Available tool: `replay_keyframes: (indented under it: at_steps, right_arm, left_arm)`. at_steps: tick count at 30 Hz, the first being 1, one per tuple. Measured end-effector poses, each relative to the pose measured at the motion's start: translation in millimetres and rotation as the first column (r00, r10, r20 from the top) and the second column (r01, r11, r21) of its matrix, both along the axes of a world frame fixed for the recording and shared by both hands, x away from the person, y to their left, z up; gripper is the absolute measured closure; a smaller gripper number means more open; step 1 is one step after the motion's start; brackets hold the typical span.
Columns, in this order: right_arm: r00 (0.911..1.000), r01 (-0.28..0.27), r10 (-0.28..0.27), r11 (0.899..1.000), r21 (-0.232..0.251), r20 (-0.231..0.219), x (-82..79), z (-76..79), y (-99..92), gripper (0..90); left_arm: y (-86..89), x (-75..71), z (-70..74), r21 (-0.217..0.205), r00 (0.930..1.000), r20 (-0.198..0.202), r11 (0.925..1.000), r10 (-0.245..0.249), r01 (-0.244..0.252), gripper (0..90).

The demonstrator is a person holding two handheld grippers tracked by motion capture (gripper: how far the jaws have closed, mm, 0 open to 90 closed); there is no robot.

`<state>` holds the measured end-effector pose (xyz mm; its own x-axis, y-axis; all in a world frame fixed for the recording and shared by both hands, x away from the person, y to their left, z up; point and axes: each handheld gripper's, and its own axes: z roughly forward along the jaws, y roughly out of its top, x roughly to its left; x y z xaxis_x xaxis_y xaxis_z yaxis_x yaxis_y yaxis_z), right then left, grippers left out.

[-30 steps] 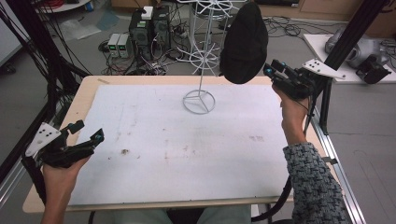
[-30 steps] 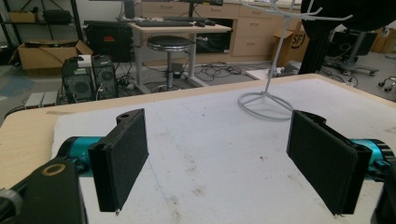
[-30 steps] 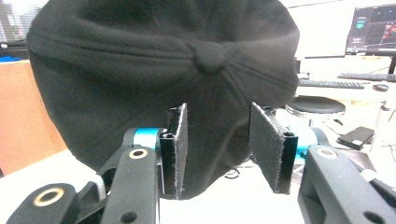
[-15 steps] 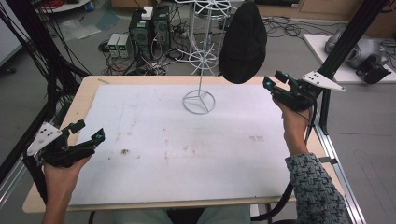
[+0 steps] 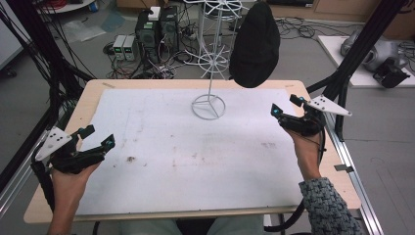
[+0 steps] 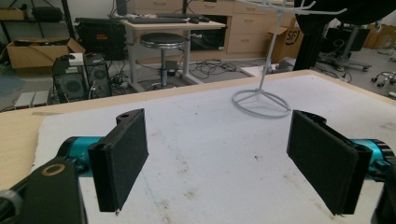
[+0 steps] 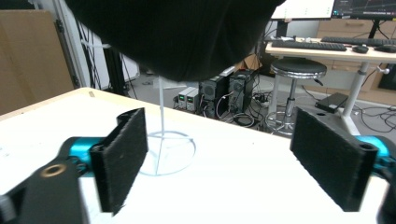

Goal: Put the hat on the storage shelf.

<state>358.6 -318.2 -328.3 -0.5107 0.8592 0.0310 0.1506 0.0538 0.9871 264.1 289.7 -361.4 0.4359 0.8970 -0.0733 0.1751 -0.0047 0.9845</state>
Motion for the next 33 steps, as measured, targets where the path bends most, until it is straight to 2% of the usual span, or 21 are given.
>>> replay_keyframes:
  at_steps: [1, 3, 5, 8, 9, 12, 16, 22, 25, 33]
  right_arm:
    - [0.9999, 0.006, -0.006, 1.000, -0.009, -0.016, -2.1, -3.0, 0.1, 12.1]
    - [0.9979, 0.002, -0.004, 0.999, -0.033, -0.064, -4.6, -6.7, 1.4, 11.3]
    - [0.9994, 0.001, -0.002, 1.000, -0.024, -0.033, -10.6, -13.2, 2.4, 11.3]
    - [0.9982, -0.008, 0.005, 0.998, -0.055, -0.060, -17.1, -22.7, 5.3, 11.3]
    - [0.9985, -0.008, 0.005, 0.999, -0.053, -0.055, -19.3, -26.6, 6.2, 11.3]
    - [0.9966, -0.010, 0.006, 0.998, -0.055, -0.082, -23.8, -37.9, 8.4, 11.3]
    - [0.9952, -0.004, -0.002, 0.998, -0.057, -0.097, -28.7, -48.7, 9.1, 11.2]
    - [0.9923, 0.009, -0.013, 0.999, -0.039, -0.123, -34.1, -69.4, 6.8, 11.2]
    - [0.9889, 0.002, -0.008, 0.999, -0.040, -0.149, -35.9, -74.8, 6.8, 11.3]
    - [0.9905, 0.006, -0.013, 0.999, -0.045, -0.137, -37.3, -75.7, 7.7, 11.3]
  left_arm:
    - [-0.5, 0.4, -0.2, 0.002, 1.0000, 0.001, 1.0000, -0.001, 0.001, 20.5]
    - [-2.1, 1.7, -1.2, 0.001, 1.0000, -0.003, 1.0000, -0.001, 0.001, 20.6]
    - [-3.4, 2.9, -2.1, 0.006, 1.0000, -0.003, 1.0000, -0.005, 0.005, 20.5]
    - [-5.0, 4.4, -3.6, 0.016, 0.9999, -0.007, 0.9998, -0.009, 0.009, 20.5]
    - [-5.5, 4.9, -4.3, 0.013, 0.9999, -0.009, 0.9999, -0.008, 0.008, 20.5]
    - [-5.5, 5.8, -6.2, 0.015, 0.9999, -0.014, 0.9999, -0.008, 0.009, 20.5]
    - [-5.8, 6.1, -7.9, 0.012, 0.9998, -0.017, 0.9999, -0.008, 0.009, 20.5]
    - [-6.4, 6.7, -10.7, 0.015, 0.9997, -0.023, 0.9999, -0.009, 0.009, 20.5]
    - [-6.8, 7.2, -10.8, 0.016, 0.9996, -0.024, 0.9998, -0.011, 0.012, 20.5]
    - [-6.1, 8.2, -11.9, 0.019, 0.9994, -0.030, 0.9997, -0.014, 0.014, 20.5]
